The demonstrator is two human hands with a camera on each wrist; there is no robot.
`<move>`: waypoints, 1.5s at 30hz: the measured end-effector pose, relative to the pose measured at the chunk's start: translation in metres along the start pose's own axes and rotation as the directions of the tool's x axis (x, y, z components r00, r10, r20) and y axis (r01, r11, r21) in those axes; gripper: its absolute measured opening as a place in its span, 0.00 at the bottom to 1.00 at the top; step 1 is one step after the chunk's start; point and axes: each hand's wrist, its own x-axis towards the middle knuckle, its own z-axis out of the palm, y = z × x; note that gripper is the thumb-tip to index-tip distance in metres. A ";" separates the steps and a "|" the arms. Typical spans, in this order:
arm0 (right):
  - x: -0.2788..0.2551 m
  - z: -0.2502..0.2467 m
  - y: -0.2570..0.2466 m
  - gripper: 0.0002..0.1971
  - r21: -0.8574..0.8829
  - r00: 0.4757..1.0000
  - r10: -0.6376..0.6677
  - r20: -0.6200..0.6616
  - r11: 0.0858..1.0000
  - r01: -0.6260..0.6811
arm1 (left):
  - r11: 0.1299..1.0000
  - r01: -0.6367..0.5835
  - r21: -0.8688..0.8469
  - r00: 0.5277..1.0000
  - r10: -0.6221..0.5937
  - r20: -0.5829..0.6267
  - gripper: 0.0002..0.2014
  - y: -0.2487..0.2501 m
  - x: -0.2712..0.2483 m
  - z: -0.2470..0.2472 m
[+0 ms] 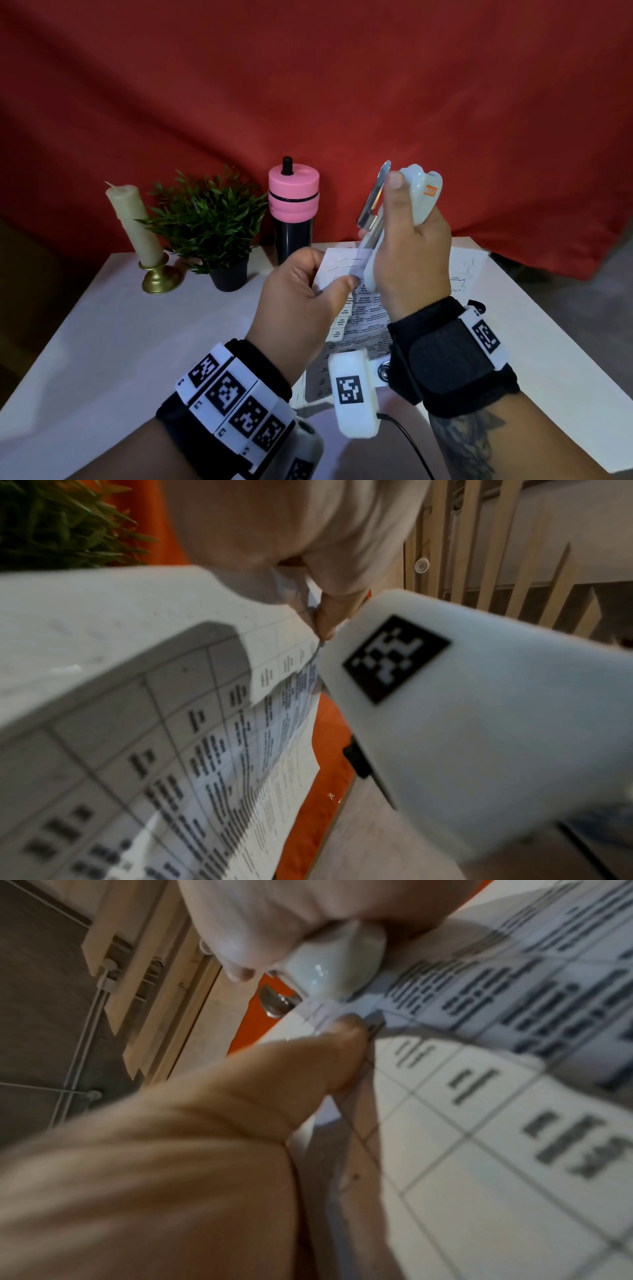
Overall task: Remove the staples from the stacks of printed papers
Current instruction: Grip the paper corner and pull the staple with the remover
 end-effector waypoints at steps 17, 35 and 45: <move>0.008 -0.035 0.011 0.17 0.113 0.989 -0.100 -0.112 0.987 0.113 | 0.952 -0.294 0.080 0.956 0.293 0.025 0.20 -0.021 0.008 -0.020; 0.004 -0.038 0.010 0.23 0.097 0.981 -0.125 -0.150 0.985 0.140 | 0.989 -0.145 0.021 0.989 0.144 0.034 0.09 -0.003 0.003 -0.010; 0.008 -0.017 -0.009 0.15 0.043 0.996 -0.067 -0.053 0.997 0.069 | 0.998 0.004 -0.065 1.000 -0.004 0.005 0.06 0.006 0.002 0.001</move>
